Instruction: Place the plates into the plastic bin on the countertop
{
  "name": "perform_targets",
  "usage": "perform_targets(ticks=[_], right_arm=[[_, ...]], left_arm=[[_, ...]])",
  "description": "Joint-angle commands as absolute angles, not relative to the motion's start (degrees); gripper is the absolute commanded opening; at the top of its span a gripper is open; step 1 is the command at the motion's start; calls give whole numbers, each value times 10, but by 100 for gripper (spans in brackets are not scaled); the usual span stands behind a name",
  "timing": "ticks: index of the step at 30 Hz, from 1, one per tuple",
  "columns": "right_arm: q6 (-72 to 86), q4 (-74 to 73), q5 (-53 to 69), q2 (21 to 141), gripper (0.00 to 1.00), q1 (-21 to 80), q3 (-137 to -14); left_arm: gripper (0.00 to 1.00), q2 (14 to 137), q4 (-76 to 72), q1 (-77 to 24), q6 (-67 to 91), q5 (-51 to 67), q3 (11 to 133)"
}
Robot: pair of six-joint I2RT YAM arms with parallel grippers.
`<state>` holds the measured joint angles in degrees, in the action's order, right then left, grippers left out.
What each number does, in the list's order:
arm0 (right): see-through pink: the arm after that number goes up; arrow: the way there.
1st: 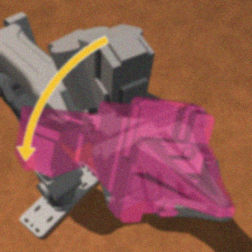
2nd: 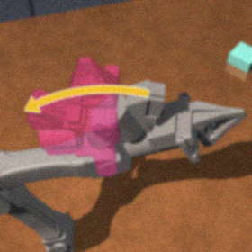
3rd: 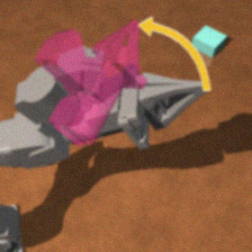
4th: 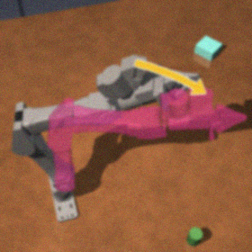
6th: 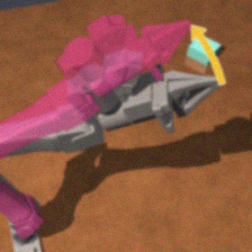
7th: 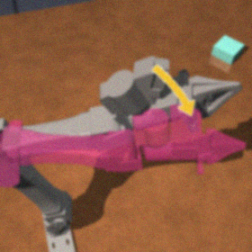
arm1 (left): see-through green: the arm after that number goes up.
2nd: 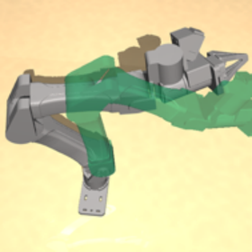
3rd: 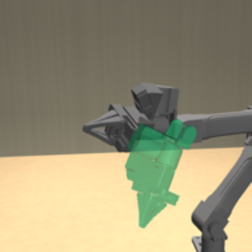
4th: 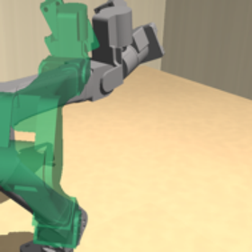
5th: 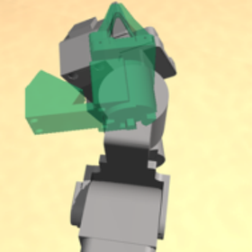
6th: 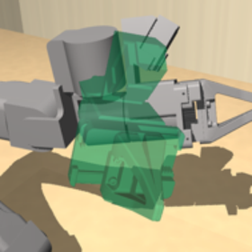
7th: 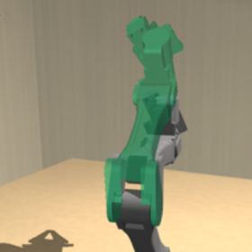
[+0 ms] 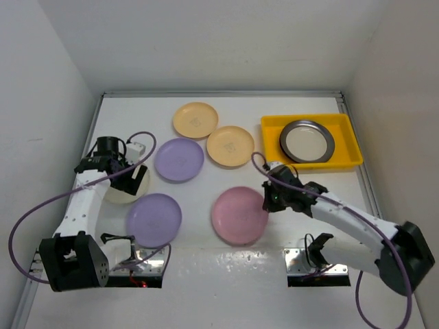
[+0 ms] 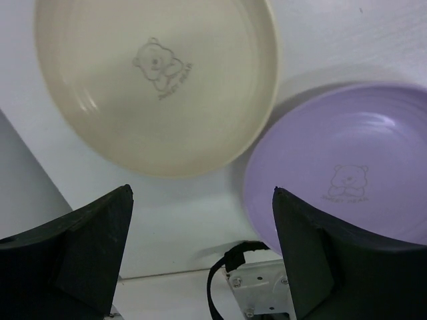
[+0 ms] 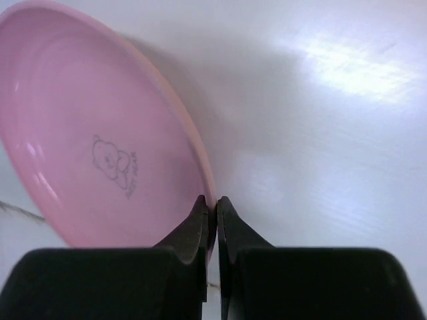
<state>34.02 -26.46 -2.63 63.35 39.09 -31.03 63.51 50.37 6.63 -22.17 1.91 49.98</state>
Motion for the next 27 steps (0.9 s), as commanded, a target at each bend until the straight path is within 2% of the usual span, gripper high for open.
perform_targets(ticks=[1,4,6,10,11,12,14,16,21,26,27], right_arm=[[328,-279,-73,553,0,344,-390],[305,-272,-63,552,0,264,-474],[296,-289,-35,579,0,186,-549],[292,-316,-22,702,0,29,-627],[298,-318,-10,764,0,10,-650],[301,-324,-10,784,0,-50,-658],[310,-325,-12,847,0,-97,-682],[310,-316,-11,873,0,-113,-687],[310,-302,-20,990,0,-156,-740],[308,-273,-21,1038,1,-179,-744],[301,-266,-19,1040,5,-181,-743]], left_arm=[[86,654,470,111,-189,5,558],[86,712,464,163,-184,24,602],[90,745,459,185,-184,24,623],[99,834,452,263,-177,29,685],[99,868,452,278,-171,40,698],[99,881,452,294,-164,67,718],[99,912,452,331,-151,87,738],[99,931,452,350,-151,87,744],[88,1008,452,363,-151,81,744],[88,1049,452,368,-170,102,739],[88,1055,452,368,-171,102,739]])
